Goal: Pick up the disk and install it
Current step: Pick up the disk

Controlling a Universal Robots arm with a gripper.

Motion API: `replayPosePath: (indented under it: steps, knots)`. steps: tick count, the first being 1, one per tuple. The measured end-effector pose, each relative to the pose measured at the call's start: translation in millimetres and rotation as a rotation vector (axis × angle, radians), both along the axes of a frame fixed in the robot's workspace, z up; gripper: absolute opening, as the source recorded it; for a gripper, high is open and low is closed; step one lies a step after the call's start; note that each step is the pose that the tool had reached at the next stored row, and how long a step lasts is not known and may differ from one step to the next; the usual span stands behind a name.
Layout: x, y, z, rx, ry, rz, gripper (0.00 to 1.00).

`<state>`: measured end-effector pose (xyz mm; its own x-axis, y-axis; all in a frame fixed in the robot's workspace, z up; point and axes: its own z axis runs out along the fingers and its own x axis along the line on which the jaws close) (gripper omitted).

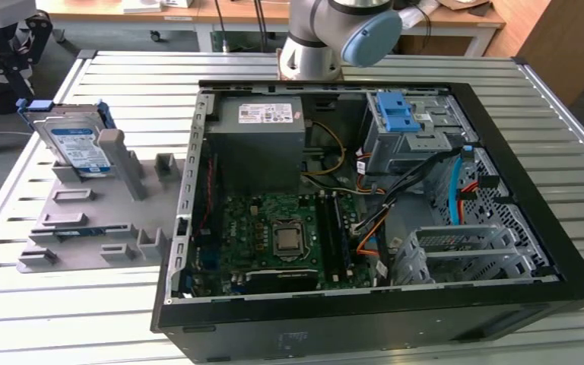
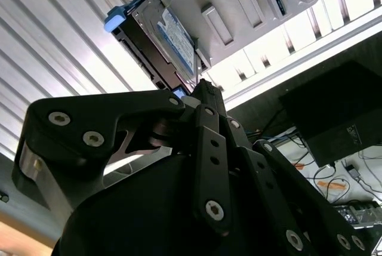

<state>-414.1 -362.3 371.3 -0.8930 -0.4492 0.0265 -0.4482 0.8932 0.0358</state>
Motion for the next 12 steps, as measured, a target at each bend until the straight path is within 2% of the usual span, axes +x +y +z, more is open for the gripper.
replayPosePath:
  steps: [12]
  knots:
    - [0.0, 0.0, 0.0, 0.0000, -0.0001, 0.036, 0.11]
